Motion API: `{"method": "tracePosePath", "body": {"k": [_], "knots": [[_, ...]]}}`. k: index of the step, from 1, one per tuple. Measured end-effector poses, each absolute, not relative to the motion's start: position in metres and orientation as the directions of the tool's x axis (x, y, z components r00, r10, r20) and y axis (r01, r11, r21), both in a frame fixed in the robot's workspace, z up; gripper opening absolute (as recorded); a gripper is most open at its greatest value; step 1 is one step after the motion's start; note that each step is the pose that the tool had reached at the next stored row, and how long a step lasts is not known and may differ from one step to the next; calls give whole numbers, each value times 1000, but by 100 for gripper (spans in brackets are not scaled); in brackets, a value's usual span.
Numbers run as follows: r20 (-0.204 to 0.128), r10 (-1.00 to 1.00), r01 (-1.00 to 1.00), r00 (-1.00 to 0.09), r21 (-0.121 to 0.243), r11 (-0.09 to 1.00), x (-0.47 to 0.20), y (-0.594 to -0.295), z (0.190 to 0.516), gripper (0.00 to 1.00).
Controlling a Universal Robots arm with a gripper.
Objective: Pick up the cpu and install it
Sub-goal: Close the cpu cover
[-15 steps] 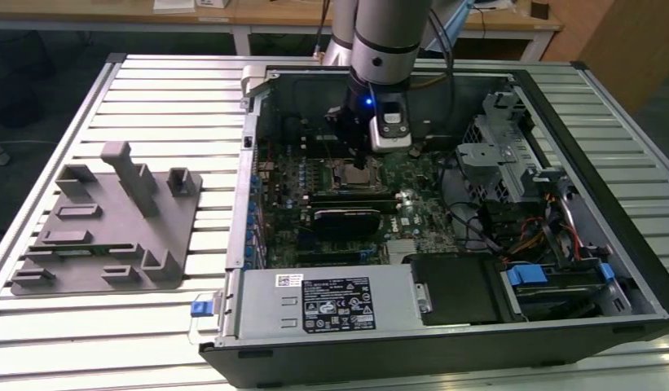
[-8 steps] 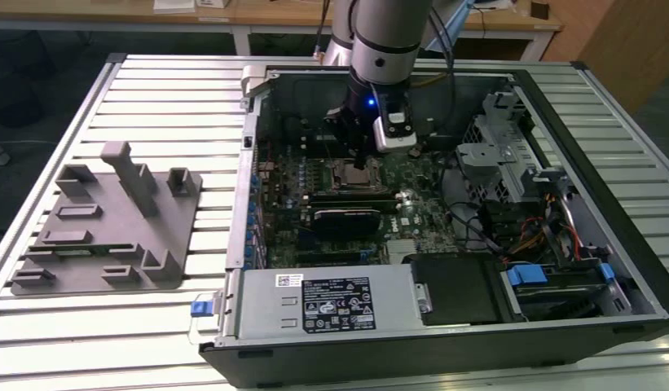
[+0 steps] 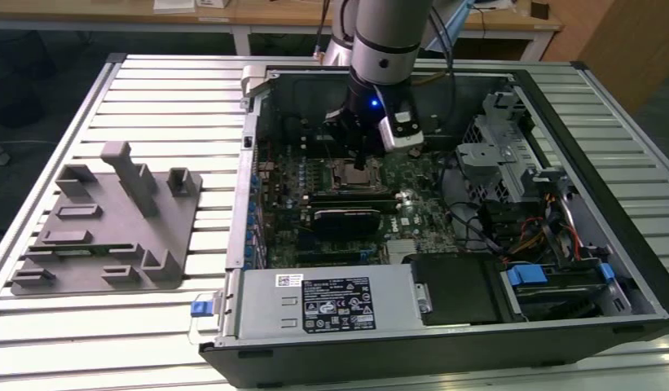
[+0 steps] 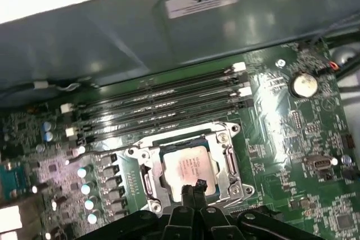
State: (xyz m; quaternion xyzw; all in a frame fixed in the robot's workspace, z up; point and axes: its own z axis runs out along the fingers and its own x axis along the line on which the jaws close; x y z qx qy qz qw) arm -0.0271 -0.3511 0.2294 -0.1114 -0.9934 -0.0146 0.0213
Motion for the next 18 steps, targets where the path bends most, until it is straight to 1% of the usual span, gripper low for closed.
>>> {"method": "tracePosePath", "body": {"k": [6, 11, 17, 18], "knots": [[46, 119, 120, -992, 24, 992, -27, -351, 229, 11], [45, 112, 113, -993, 25, 993, -27, -351, 229, 11], [32, 105, 106, -994, 28, 994, -29, -351, 225, 11], [13, 99, 99, -995, 35, 994, -31, -351, 222, 11]]}}
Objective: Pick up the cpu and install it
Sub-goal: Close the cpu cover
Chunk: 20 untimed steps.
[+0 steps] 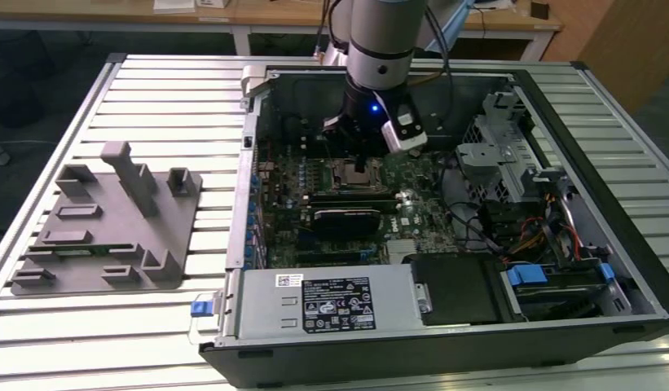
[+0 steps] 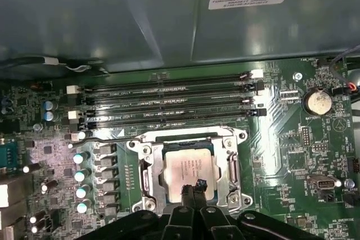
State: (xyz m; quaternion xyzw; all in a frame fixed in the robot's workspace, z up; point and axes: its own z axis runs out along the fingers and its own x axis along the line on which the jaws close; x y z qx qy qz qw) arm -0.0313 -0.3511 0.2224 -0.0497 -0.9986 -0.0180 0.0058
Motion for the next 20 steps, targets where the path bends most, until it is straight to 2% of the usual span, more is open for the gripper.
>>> {"method": "tracePosePath", "body": {"k": [7, 20], "knots": [[-18, 91, 90, -996, 50, 995, -38, -351, 218, 11], [-18, 89, 88, -996, 50, 995, -53, -351, 214, 11]]}}
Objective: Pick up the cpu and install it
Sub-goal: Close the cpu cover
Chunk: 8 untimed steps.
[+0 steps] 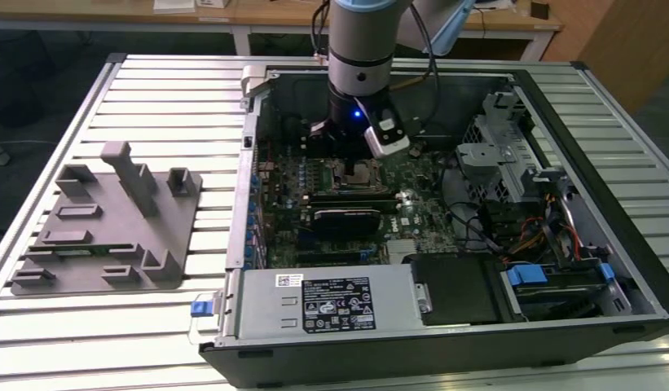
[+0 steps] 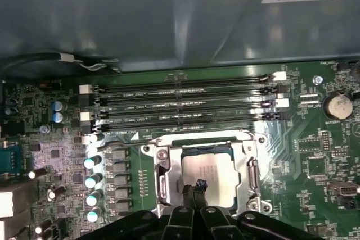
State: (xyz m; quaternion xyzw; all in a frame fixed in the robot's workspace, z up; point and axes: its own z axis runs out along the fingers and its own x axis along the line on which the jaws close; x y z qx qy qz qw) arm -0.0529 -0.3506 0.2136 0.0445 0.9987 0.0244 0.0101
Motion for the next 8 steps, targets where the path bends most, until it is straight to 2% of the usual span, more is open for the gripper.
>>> {"method": "tracePosePath", "body": {"k": [8], "knots": [[-18, 90, 89, -996, 50, 995, -54, -351, 210, 11]]}}
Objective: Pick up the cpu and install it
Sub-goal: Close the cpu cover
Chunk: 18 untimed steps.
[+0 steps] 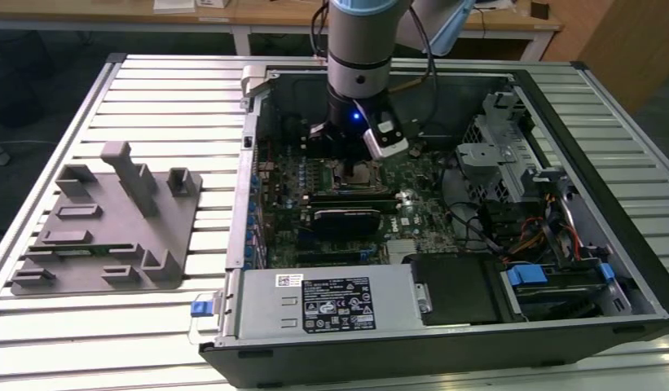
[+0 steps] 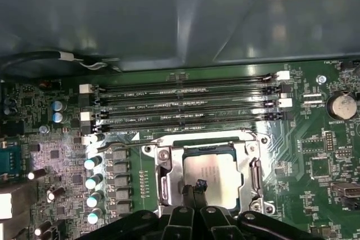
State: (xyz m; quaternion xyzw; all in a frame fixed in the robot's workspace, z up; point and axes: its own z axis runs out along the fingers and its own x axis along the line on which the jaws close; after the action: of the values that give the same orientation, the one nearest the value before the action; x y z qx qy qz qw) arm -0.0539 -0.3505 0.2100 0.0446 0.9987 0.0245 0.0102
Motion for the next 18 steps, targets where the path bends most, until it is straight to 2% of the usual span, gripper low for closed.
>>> {"method": "tracePosePath", "body": {"k": [18], "knots": [[-19, 89, 88, -996, 51, 995, -64, -350, 200, 11]]}}
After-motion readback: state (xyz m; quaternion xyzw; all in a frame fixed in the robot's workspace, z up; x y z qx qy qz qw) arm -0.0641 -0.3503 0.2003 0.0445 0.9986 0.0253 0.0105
